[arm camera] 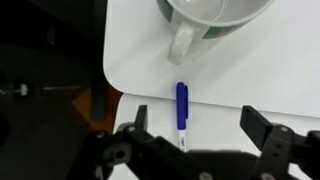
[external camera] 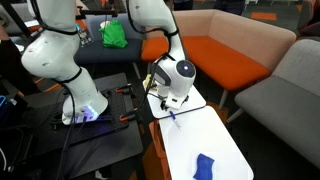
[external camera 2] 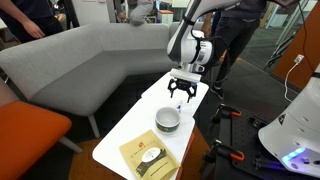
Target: Put the marker inside the mug cup
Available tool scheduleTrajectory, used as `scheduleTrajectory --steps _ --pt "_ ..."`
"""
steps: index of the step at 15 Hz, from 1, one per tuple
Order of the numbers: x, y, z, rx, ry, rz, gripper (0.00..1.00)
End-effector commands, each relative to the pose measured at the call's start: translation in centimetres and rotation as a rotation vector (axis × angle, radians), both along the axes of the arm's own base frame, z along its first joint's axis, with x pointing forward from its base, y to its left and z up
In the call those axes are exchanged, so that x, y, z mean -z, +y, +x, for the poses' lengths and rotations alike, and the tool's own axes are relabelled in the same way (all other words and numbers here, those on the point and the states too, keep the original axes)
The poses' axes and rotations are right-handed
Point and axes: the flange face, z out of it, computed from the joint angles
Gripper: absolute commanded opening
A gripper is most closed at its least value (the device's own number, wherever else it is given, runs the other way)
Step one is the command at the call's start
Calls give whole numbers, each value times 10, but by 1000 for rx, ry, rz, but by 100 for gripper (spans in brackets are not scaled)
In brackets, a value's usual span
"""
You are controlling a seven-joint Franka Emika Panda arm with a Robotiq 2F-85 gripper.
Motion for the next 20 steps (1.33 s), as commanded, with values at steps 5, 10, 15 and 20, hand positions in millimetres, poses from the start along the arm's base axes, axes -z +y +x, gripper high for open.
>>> scheduleTrajectory --steps 5,10,15,20 --pt "53 -13 17 26 19 -14 96" --pt "74 -29 -1 63 54 -20 71" --pt "76 -25 2 55 52 -30 39" --pt "61 -22 5 50 42 -94 0"
